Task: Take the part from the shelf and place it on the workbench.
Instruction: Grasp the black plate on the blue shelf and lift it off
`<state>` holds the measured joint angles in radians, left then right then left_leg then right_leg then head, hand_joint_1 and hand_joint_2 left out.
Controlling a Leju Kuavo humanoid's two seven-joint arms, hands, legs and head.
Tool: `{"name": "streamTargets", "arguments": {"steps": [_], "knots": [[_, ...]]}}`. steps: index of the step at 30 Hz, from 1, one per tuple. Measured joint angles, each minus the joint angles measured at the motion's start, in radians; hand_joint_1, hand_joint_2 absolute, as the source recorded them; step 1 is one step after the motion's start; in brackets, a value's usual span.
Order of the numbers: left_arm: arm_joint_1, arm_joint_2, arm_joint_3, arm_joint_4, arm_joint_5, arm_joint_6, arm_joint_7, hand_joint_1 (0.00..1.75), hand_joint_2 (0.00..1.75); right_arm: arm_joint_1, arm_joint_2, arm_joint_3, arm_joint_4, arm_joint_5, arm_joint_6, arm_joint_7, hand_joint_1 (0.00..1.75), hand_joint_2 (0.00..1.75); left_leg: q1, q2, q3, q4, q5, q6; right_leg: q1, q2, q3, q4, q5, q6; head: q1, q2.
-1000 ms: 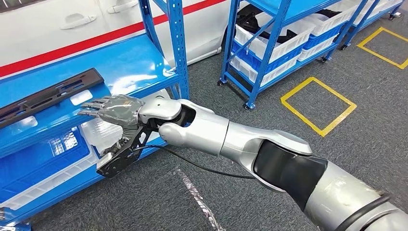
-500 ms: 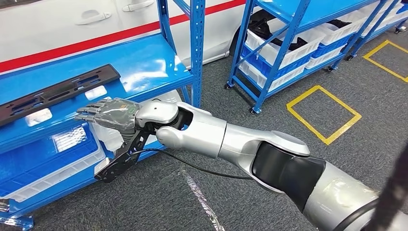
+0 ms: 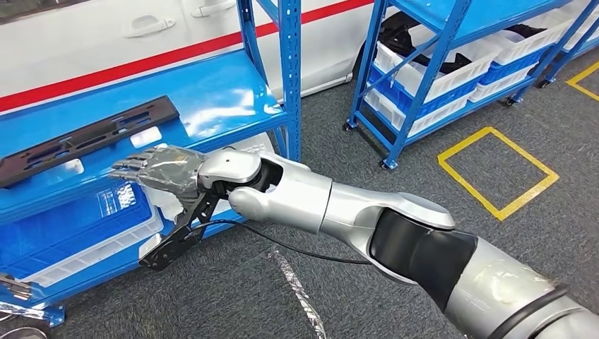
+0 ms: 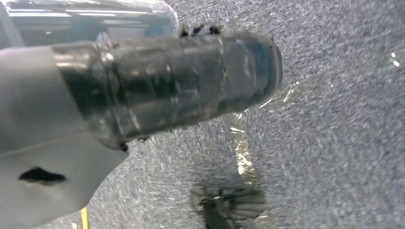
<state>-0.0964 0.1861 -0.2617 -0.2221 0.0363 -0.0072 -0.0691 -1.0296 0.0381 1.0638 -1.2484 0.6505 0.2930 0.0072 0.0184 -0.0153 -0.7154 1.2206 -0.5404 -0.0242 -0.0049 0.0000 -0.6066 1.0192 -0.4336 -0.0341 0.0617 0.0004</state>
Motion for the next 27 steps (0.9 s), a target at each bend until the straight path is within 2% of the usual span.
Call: {"name": "streamTargets", "arguments": {"steps": [1, 2, 3, 5, 7, 8, 9, 13, 18, 19, 20, 22, 23, 24, 26, 27], "knots": [[0.001, 0.000, 0.000, 0.000, 0.000, 0.000, 0.000, 0.00, 0.00, 0.001, 0.000, 0.001, 0.000, 0.001, 0.000, -0.001, 0.00, 1.75, 0.000, 0.002, -0.024, 0.046, -0.011, -0.002, 0.001, -0.004, 0.000, 0.001, -0.002, -0.002, 0.000, 0.000], [0.002, 0.000, 0.000, 0.000, 0.000, 0.000, 0.000, 0.00, 0.00, 0.002, 0.000, 0.001, 0.000, 0.001, 0.000, -0.002, 0.00, 1.31, 0.000, 0.003, -0.035, 0.062, -0.006, -0.003, 0.003, -0.007, 0.000, 0.003, -0.004, -0.003, 0.000, 0.000], [0.003, 0.000, 0.000, 0.000, 0.000, 0.000, 0.000, 0.00, 0.00, 0.003, 0.000, 0.002, 0.000, 0.001, 0.000, -0.003, 0.00, 0.87, 0.000, 0.005, -0.027, 0.041, 0.017, -0.002, 0.004, -0.010, 0.001, 0.005, -0.006, -0.004, 0.000, 0.000], [0.004, 0.000, 0.000, 0.000, 0.000, 0.000, 0.000, 0.00, 0.00, 0.003, 0.001, 0.003, 0.000, 0.001, -0.001, -0.004, 0.00, 0.00, -0.001, 0.011, 0.031, -0.079, 0.079, 0.004, 0.005, -0.013, 0.003, 0.011, -0.013, -0.002, 0.000, 0.000], [0.002, 0.001, 0.000, 0.000, 0.000, 0.000, 0.000, 0.00, 0.00, 0.002, 0.003, 0.003, 0.002, -0.001, -0.003, -0.005, 0.00, 0.00, -0.007, 0.016, 0.081, -0.177, 0.105, 0.014, 0.009, -0.015, 0.001, 0.016, -0.018, 0.005, 0.000, 0.000], [0.002, 0.001, 0.000, 0.000, 0.000, 0.000, -0.001, 0.00, 0.00, 0.003, 0.004, 0.003, 0.003, -0.003, -0.004, -0.005, 0.00, 0.00, -0.010, 0.017, 0.089, -0.194, 0.102, 0.018, 0.010, -0.016, 0.001, 0.016, -0.019, 0.009, 0.000, 0.000], [0.002, 0.002, 0.000, 0.000, 0.000, 0.000, -0.001, 0.00, 0.00, 0.003, 0.005, 0.003, 0.004, -0.009, -0.005, -0.004, 0.00, 0.00, -0.013, 0.016, 0.092, -0.199, 0.101, 0.022, 0.011, -0.017, 0.001, 0.014, -0.019, 0.013, 0.000, 0.000], [0.004, 0.001, 0.000, 0.000, 0.000, 0.000, -0.001, 0.00, 0.00, 0.007, 0.010, 0.001, 0.010, -0.029, -0.016, 0.005, 0.00, 0.00, -0.001, 0.013, 0.110, -0.218, 0.105, 0.036, 0.012, -0.012, 0.000, 0.025, -0.031, 0.032, 0.002, 0.000], [0.004, 0.001, 0.000, 0.000, 0.000, 0.000, -0.001, 0.00, 0.00, 0.007, 0.010, 0.001, 0.010, -0.029, -0.019, 0.006, 0.00, 0.00, -0.001, 0.012, 0.112, -0.219, 0.105, 0.037, 0.011, -0.010, -0.001, 0.031, -0.033, 0.033, 0.002, 0.000], [0.002, 0.001, -0.001, 0.000, 0.000, 0.000, -0.001, 0.00, 0.00, 0.010, 0.011, 0.001, 0.012, -0.023, -0.030, 0.008, 0.00, 0.44, 0.000, 0.012, 0.114, -0.219, 0.102, 0.041, 0.009, -0.009, -0.034, 0.089, -0.055, 0.036, 0.002, 0.000], [0.002, 0.001, -0.002, 0.000, 0.000, 0.001, -0.001, 0.00, 0.00, 0.015, 0.011, 0.001, 0.015, -0.009, -0.043, 0.010, 0.00, 0.87, 0.001, 0.009, 0.120, -0.218, 0.095, 0.043, 0.004, -0.007, -0.072, 0.143, -0.061, 0.040, 0.002, 0.000], [-0.001, 0.000, -0.007, 0.000, 0.000, 0.002, 0.001, 0.00, 0.00, 0.024, 0.015, 0.001, 0.022, 0.036, -0.071, 0.004, 0.00, 1.75, 0.002, 0.000, 0.142, -0.212, 0.066, 0.032, -0.005, 0.001, -0.096, 0.141, -0.036, 0.040, 0.002, 0.000], [-0.001, 0.000, -0.009, 0.000, 0.000, 0.003, 0.002, 0.00, 0.00, 0.026, 0.016, 0.000, 0.024, 0.055, -0.075, -0.002, 0.00, 1.75, 0.002, -0.004, 0.152, -0.211, 0.053, 0.021, -0.006, 0.003, -0.076, 0.083, -0.004, 0.036, 0.002, 0.000], [-0.001, 0.001, -0.011, 0.000, 0.001, 0.003, 0.003, 0.00, 0.00, 0.026, 0.018, 0.000, 0.025, 0.068, -0.077, -0.007, 0.00, 1.75, 0.002, -0.006, 0.159, -0.211, 0.042, 0.010, -0.006, 0.005, -0.048, 0.028, 0.012, 0.028, 0.002, 0.000], [-0.001, 0.001, -0.012, 0.000, 0.001, 0.003, 0.003, 0.00, 0.00, 0.026, 0.020, -0.001, 0.025, 0.083, -0.081, -0.010, 0.00, 1.75, 0.004, -0.001, 0.156, -0.192, 0.028, 0.003, -0.008, 0.006, -0.035, 0.023, 0.003, 0.014, 0.001, 0.000], [-0.002, 0.001, -0.013, 0.000, 0.001, 0.004, 0.003, 0.00, 0.00, 0.026, 0.022, -0.001, 0.024, 0.089, -0.083, -0.012, 0.00, 1.75, 0.004, 0.003, 0.139, -0.155, 0.013, 0.000, -0.009, 0.005, -0.025, 0.020, -0.002, 0.007, 0.000, 0.000]]}}
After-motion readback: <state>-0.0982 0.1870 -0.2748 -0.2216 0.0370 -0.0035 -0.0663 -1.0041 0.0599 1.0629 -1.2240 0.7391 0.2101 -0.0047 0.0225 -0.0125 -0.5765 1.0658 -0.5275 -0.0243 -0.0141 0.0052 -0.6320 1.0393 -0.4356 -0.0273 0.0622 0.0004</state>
